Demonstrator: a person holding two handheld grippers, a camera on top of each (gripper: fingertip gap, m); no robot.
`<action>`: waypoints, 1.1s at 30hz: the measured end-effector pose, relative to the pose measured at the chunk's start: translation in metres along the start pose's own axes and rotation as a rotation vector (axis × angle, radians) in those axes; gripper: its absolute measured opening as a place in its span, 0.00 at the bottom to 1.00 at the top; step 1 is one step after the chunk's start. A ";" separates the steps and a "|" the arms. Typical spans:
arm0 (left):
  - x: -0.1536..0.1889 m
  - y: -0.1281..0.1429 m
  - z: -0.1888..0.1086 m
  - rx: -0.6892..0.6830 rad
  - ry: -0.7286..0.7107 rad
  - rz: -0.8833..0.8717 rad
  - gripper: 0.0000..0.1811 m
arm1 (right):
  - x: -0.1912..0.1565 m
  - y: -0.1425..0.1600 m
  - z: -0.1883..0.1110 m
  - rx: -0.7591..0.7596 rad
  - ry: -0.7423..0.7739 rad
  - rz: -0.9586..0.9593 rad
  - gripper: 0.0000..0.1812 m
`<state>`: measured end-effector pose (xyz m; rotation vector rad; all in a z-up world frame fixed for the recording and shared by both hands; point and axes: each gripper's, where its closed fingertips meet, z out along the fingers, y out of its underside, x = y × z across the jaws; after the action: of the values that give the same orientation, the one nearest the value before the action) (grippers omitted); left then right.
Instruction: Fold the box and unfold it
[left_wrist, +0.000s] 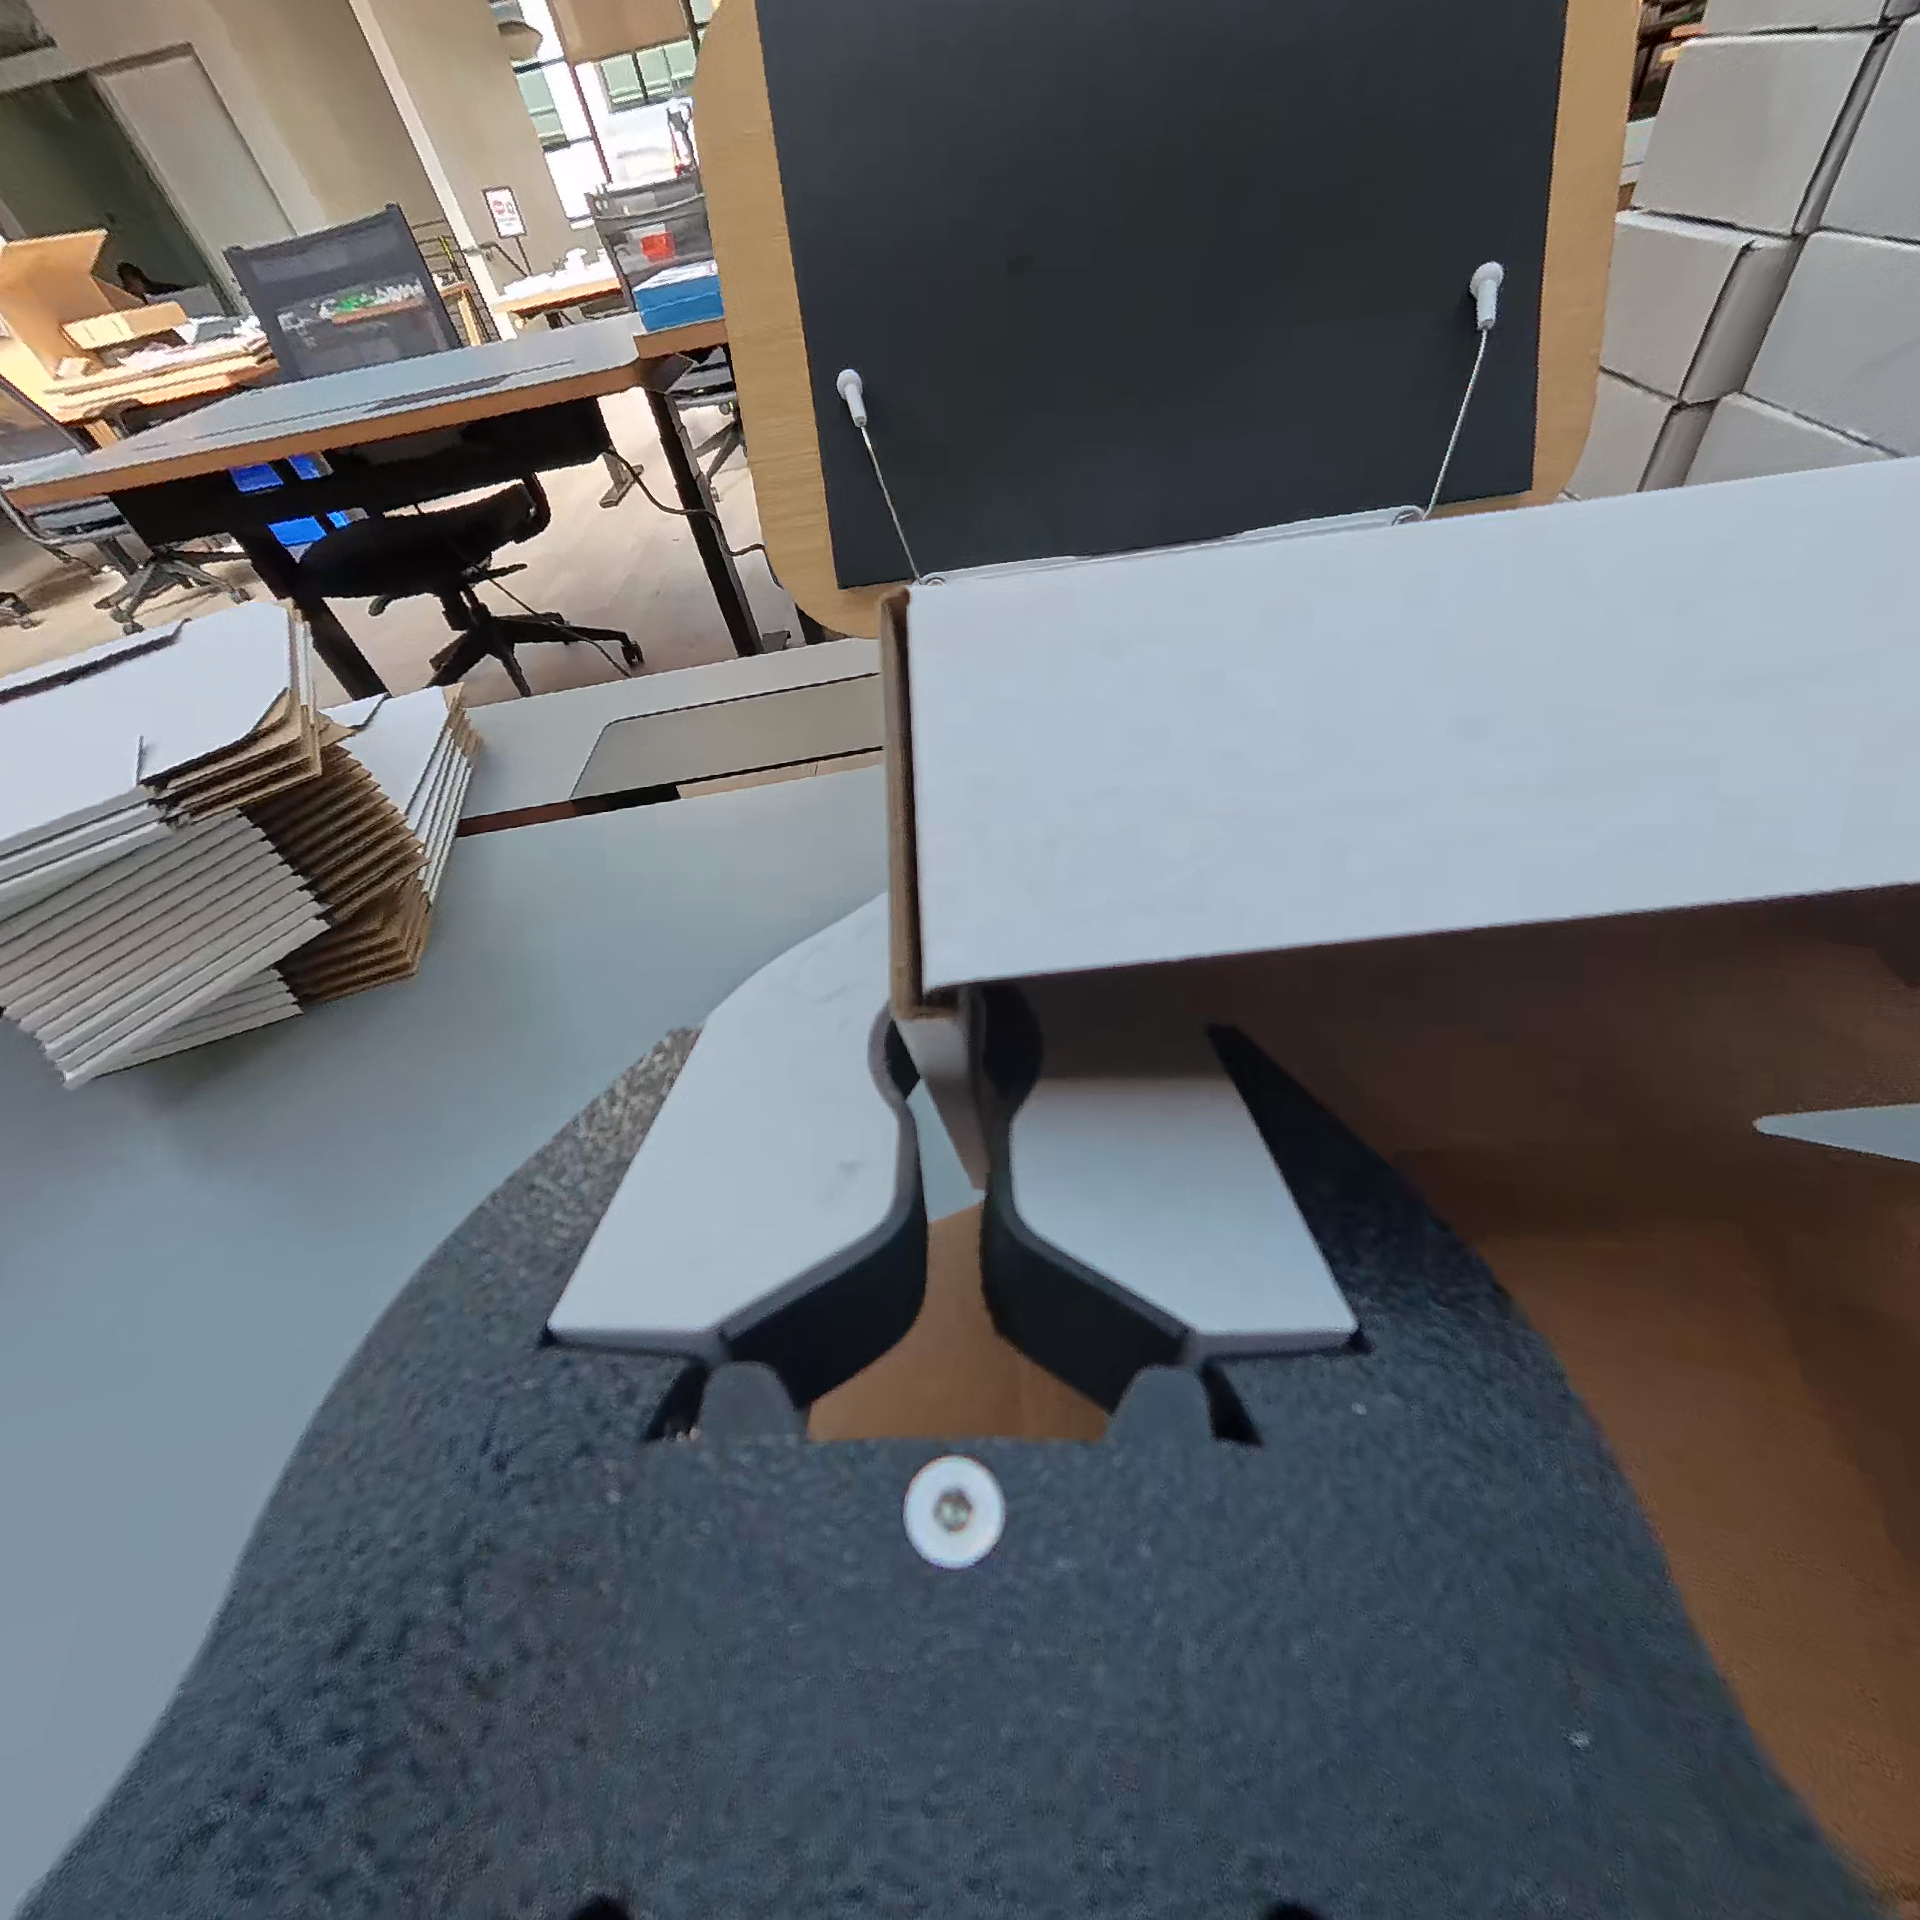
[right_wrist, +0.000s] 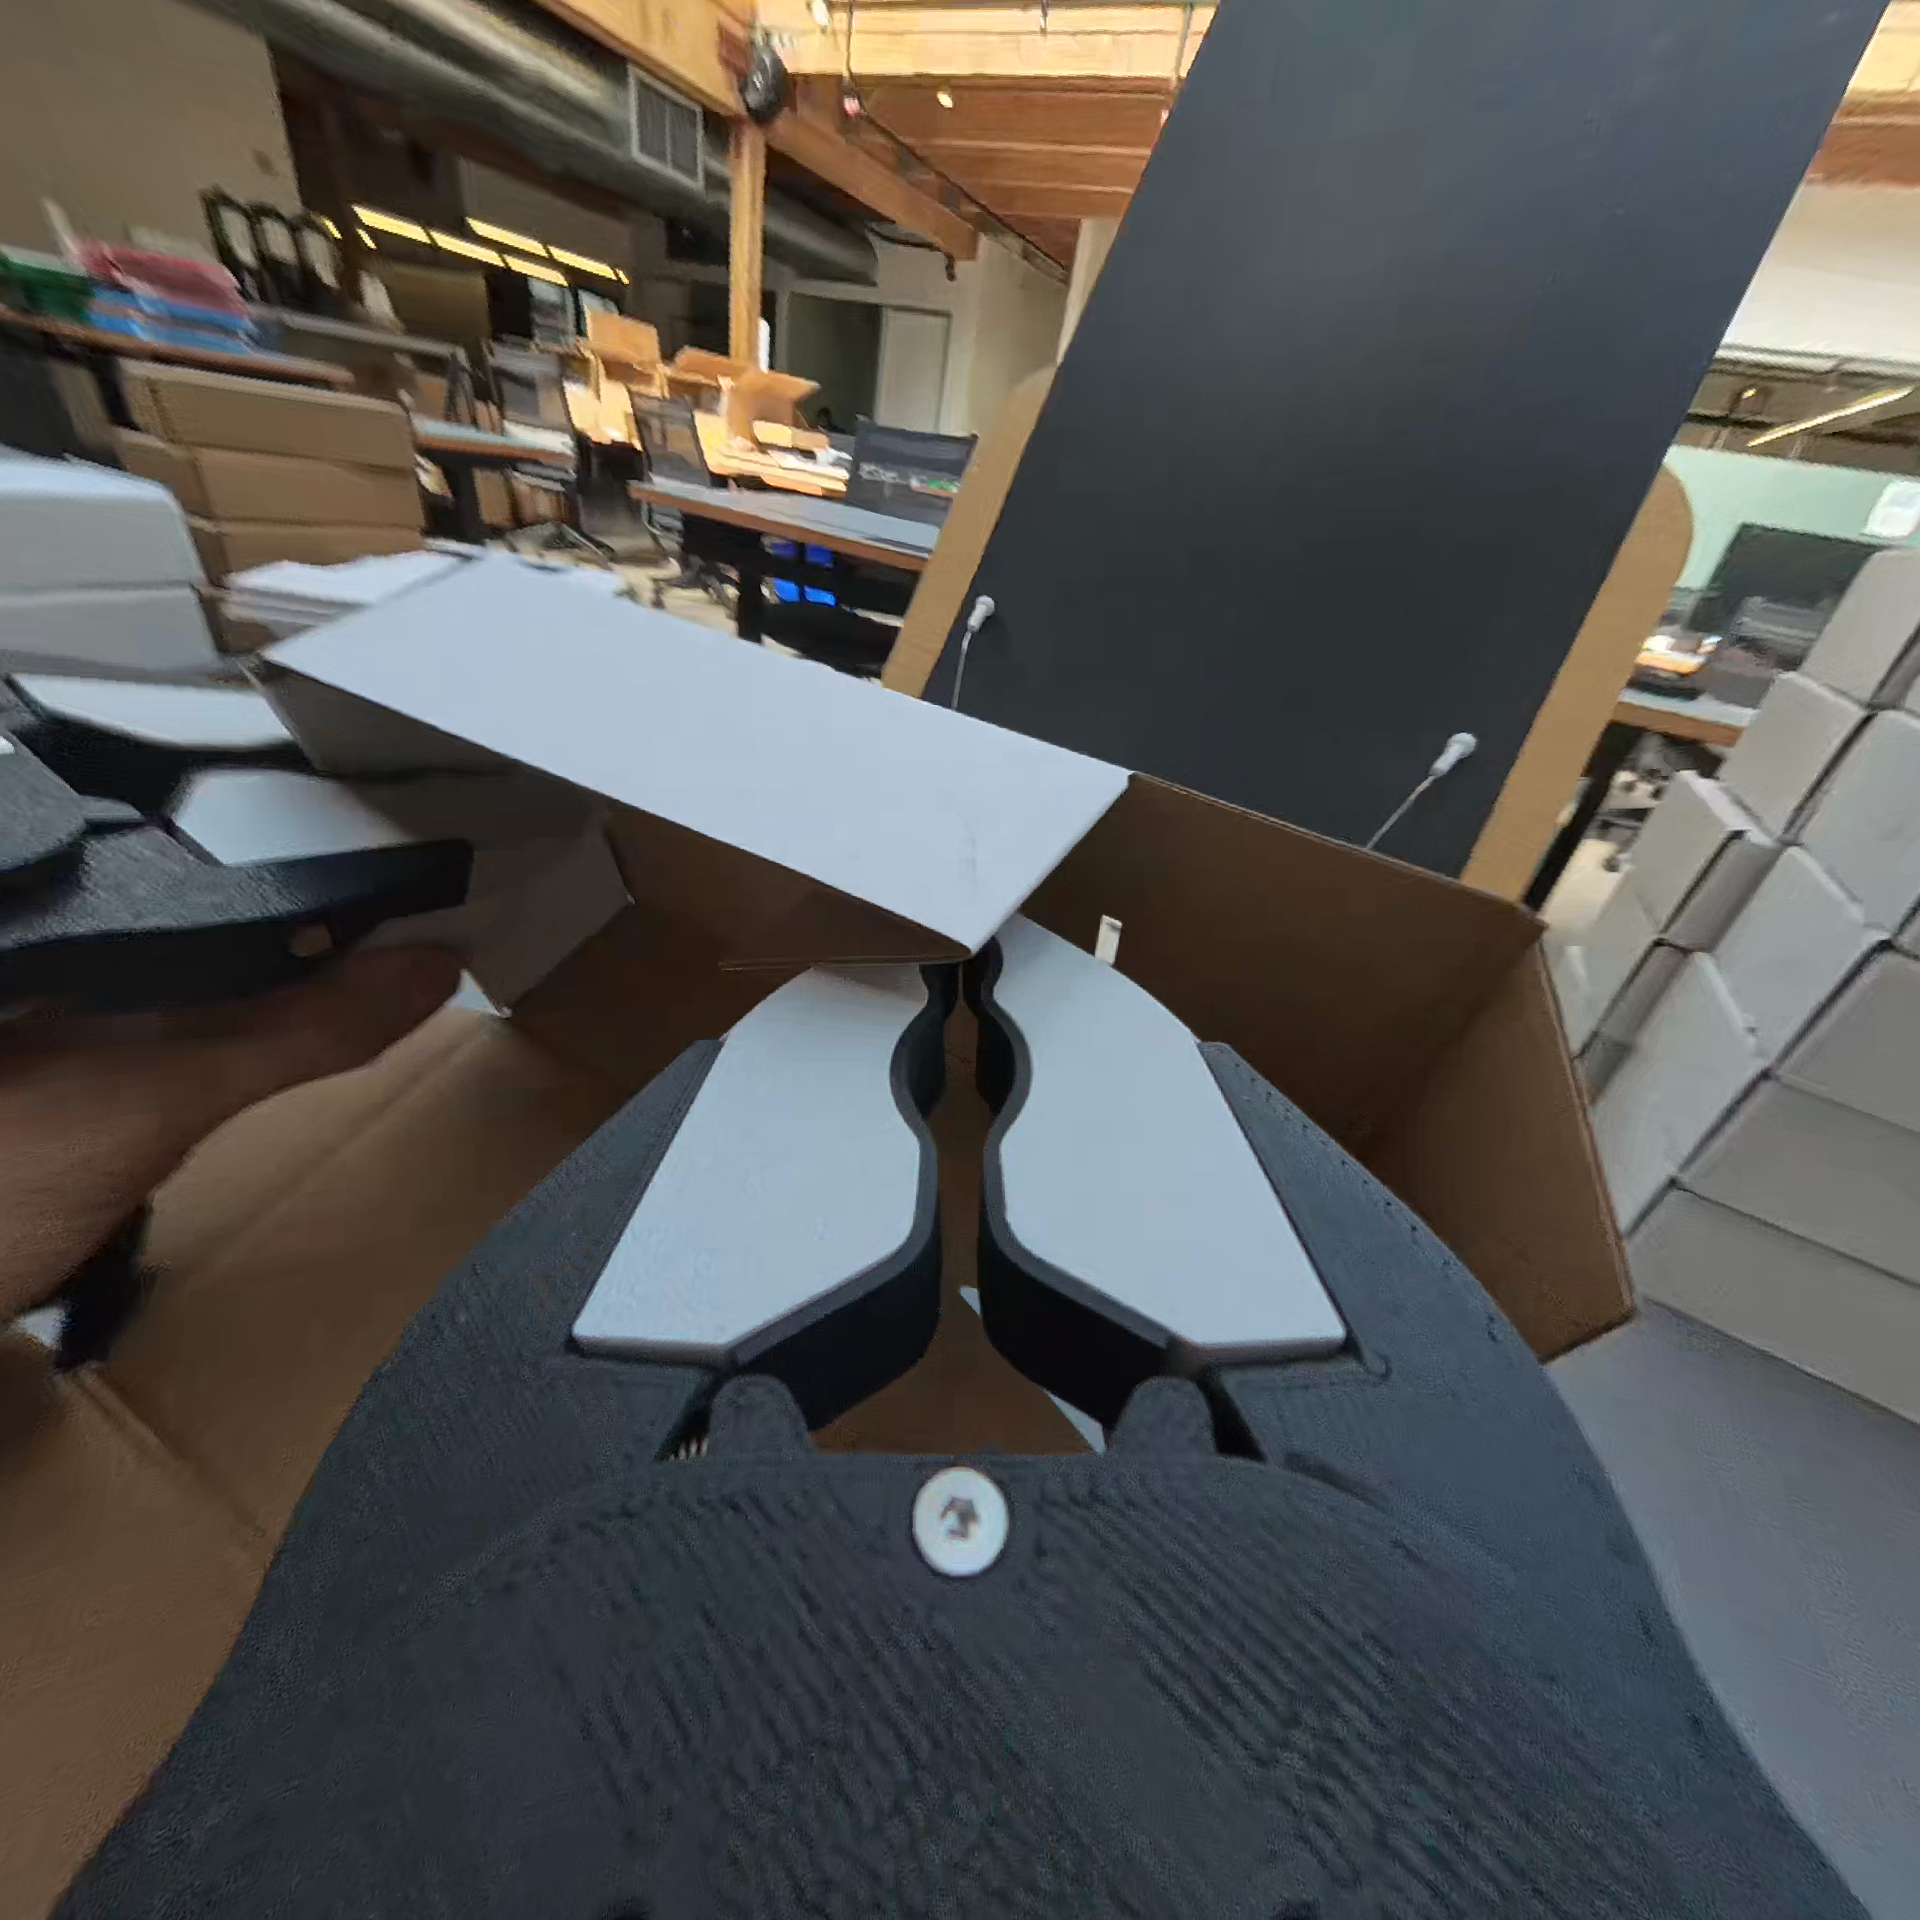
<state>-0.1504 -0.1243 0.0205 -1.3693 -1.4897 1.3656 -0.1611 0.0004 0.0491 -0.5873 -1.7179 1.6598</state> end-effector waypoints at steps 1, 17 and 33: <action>0.000 0.000 -0.001 0.009 -0.005 0.017 0.04 | -0.003 -0.006 -0.001 0.047 -0.055 0.109 0.00; 0.014 0.014 0.005 0.006 0.069 -0.118 0.03 | -0.013 0.014 -0.004 0.016 -0.164 0.398 0.00; -0.044 -0.001 0.004 0.035 0.030 -0.275 0.03 | 0.036 0.061 -0.034 -0.044 -0.161 1.061 0.00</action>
<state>-0.1454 -0.1680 0.0276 -1.1107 -1.5611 1.1863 -0.1685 0.0554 -0.0066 -1.6139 -1.6359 2.3965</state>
